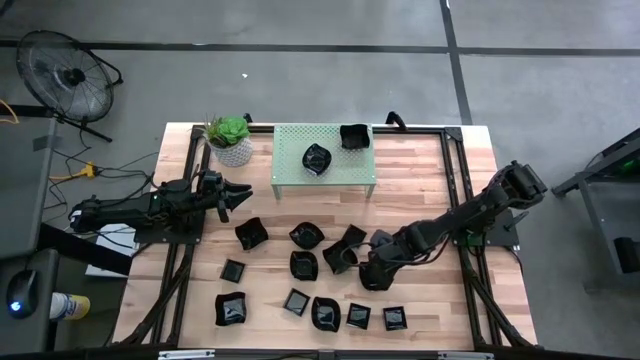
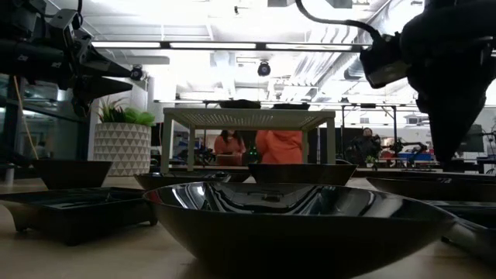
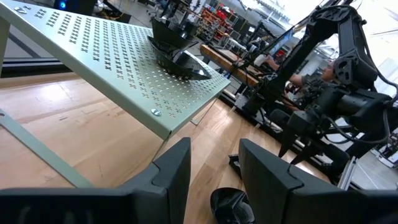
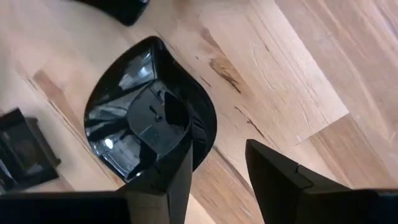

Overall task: Pick & Place Mini shaped plates
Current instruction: Stack the leaf shaped plate on top of the leaf shaped plate on the shelf

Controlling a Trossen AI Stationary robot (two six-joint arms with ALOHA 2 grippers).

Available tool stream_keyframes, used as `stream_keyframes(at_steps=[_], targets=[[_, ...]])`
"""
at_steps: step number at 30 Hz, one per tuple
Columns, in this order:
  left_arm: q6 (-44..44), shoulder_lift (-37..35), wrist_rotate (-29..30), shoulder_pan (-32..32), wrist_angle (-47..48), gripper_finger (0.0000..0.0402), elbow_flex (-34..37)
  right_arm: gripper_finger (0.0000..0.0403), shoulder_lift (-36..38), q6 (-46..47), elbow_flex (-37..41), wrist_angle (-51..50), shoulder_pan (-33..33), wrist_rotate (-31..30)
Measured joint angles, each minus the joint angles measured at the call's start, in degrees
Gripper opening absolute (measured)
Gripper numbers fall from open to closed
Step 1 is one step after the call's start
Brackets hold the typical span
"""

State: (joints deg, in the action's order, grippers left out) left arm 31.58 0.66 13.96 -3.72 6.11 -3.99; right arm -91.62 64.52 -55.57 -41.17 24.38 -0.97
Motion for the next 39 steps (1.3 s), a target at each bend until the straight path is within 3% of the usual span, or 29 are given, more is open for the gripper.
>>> stream_keyframes(at_steps=[15,39], targets=[[0.0,-0.01,0.0,0.01,0.0,0.0134,0.02,0.0145,-2.57,4.27,0.0,1.45,0.13,0.95],[0.02,0.01,0.0,0.02,0.0,0.0133,0.0,0.0141,-5.5,3.62,0.13,3.31,0.11,1.92]])
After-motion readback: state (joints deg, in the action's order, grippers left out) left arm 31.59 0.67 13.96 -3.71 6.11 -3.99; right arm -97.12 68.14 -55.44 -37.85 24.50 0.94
